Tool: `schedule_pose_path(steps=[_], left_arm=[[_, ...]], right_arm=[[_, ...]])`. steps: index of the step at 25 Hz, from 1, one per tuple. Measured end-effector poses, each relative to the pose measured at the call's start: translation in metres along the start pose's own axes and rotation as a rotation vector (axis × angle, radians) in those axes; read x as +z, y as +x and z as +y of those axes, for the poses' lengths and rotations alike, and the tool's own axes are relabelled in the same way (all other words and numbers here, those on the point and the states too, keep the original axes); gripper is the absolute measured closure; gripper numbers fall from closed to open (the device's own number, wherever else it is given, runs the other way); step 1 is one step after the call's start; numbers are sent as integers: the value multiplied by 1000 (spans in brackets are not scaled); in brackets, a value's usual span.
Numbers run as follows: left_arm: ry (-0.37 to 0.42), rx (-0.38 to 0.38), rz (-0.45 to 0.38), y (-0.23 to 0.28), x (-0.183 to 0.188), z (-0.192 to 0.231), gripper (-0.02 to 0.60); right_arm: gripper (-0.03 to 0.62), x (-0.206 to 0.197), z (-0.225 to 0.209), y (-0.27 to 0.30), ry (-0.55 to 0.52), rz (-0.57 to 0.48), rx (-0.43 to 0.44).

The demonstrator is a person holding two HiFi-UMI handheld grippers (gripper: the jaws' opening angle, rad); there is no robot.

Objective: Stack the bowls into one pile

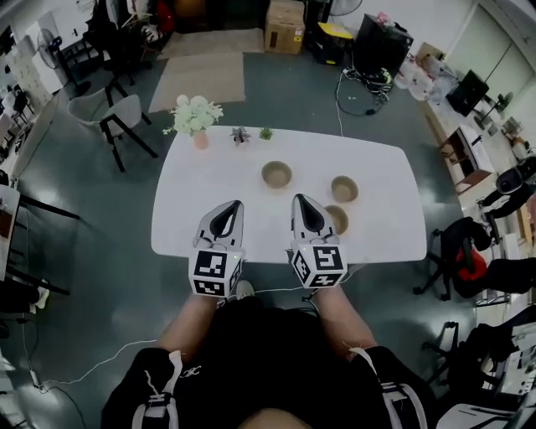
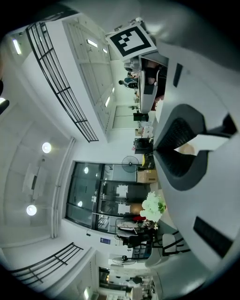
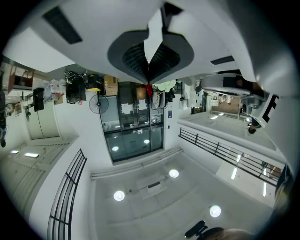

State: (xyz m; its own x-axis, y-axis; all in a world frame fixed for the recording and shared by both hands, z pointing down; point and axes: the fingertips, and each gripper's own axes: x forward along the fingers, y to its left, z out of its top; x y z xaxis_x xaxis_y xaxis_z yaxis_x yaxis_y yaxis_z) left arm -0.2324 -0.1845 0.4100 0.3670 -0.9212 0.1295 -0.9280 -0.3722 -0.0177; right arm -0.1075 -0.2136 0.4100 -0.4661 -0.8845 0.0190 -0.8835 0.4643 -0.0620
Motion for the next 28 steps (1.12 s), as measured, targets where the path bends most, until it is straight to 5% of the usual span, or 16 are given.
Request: schedule_pose_path(steps=[7,15,16,17,21,28], left_arm=[[-2,-25,14,63,13,37,568],[-42,14,26,84,7,45,568],[-45,22,26,86,6,48,568],[-50,29,28,89,5,51,568],[-68,53,34,94,-1,61,568],[-64,95,67,92,-19,84,568]], right_arm=[[579,2,-21,69,4,14,-10],[576,-5,-30,100,-54,26,97],[506,-10,-28,107,-62,43,121],[443,-15,-26,114,-78,68,147],[379,-51,-11,144,-218,207,228],[384,-161,-6,192,-409,534,323]])
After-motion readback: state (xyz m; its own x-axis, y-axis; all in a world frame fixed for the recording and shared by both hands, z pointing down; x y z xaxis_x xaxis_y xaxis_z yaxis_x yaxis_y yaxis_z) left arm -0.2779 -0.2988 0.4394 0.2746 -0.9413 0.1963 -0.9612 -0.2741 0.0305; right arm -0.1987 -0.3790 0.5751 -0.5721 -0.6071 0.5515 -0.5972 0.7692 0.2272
